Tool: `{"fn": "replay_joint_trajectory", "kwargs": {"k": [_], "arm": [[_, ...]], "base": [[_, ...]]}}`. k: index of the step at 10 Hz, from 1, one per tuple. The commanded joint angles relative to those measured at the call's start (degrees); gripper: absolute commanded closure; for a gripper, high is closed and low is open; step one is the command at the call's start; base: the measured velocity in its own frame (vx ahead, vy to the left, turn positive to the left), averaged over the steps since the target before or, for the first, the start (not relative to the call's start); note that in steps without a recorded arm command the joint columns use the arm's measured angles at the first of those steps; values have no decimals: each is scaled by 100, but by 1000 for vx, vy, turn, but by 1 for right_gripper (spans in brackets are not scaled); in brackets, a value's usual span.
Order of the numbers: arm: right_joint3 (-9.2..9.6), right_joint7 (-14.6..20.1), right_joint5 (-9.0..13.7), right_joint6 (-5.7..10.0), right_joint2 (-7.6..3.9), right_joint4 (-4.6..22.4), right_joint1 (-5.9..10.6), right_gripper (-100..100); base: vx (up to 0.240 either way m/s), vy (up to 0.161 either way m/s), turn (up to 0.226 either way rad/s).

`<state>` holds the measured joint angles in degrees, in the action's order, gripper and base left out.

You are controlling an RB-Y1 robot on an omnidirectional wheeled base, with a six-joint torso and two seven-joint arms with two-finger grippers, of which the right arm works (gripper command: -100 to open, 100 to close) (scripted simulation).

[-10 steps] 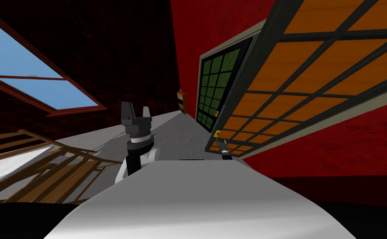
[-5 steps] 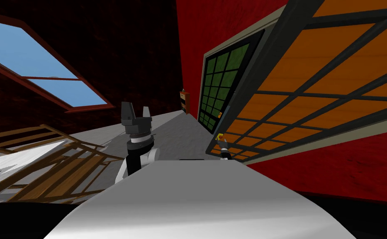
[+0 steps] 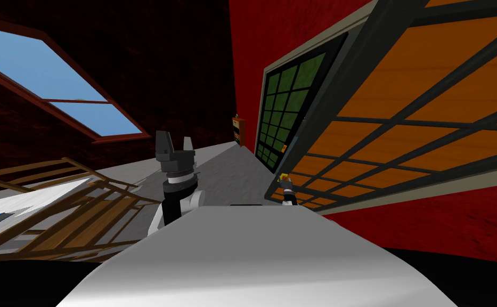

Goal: Pull the door open

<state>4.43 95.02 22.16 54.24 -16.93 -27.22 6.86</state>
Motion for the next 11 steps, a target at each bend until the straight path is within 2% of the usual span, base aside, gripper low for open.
{"fn": "replay_joint_trajectory", "kwargs": {"k": [1, 6, 7, 11], "arm": [[-1, -2, -4, -16, -1, -21, -12, 100], [-1, -2, -4, -16, -1, -21, -12, 100], [106, 104, -74, 7, -56, -41, -35, 100], [344, 339, -231, 67, -186, -89, -87, 100]], "base": [[-2, 1, -11], [-1, 1, 1], [-108, -8, 53], [-189, -28, 53]]}}
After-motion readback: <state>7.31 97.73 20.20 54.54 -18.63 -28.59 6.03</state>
